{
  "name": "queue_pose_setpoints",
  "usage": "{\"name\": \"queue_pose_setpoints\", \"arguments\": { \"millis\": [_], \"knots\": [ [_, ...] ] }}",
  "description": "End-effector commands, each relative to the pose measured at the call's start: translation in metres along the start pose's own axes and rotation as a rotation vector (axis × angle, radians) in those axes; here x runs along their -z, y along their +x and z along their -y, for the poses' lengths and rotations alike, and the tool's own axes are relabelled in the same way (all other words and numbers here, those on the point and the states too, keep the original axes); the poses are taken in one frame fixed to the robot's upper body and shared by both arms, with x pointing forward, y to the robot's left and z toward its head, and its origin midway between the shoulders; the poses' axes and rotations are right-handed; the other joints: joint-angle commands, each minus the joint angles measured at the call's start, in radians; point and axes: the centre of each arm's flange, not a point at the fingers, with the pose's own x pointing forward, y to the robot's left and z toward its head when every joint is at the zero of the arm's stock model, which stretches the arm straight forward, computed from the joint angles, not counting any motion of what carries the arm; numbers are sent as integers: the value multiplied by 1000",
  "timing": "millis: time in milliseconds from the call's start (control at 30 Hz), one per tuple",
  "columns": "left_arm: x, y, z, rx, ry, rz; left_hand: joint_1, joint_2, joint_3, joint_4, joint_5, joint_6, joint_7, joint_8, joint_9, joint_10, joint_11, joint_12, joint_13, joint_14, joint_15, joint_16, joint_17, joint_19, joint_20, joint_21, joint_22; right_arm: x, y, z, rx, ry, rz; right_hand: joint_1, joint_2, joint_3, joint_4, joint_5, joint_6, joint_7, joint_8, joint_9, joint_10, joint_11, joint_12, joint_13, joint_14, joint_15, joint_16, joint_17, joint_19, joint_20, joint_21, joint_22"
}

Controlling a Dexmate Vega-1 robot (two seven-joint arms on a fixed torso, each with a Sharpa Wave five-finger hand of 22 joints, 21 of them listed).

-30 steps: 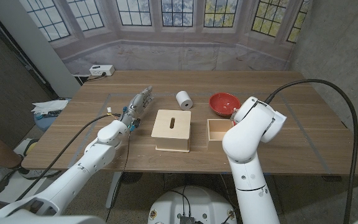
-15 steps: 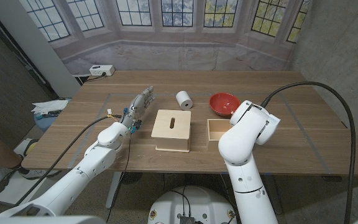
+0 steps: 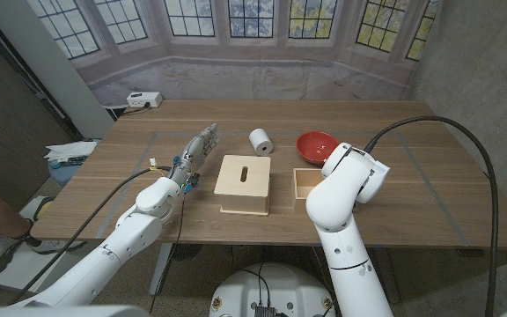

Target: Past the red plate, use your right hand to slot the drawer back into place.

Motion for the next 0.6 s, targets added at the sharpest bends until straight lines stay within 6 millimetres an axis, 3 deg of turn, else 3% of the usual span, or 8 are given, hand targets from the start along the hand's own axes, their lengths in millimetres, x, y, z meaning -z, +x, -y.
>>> {"name": "queue_pose_setpoints", "arguments": {
  "millis": [33,600],
  "knots": [
    [-4,-20,4,1,48,-13,12,4,2,-8,-2,19,3,8,6,16,3,8,6,16,4,7,2,17,2,6,4,-7,8,-6,-12,-17,-8,14,0,0,0,-2,16,-1,4,6,16,-1,8,6,16,-2,6,4,11,-4,2,2],
    [-9,-47,7,29,67,-34,24,6,7,-20,-1,57,1,14,7,50,0,17,7,40,6,8,2,36,8,9,4,-10,12,-13,10,-51,-34,31,3,0,-3,-1,43,-7,5,8,48,-9,33,20,48,-11,17,8,40,-14,5,2]
  ]
}}
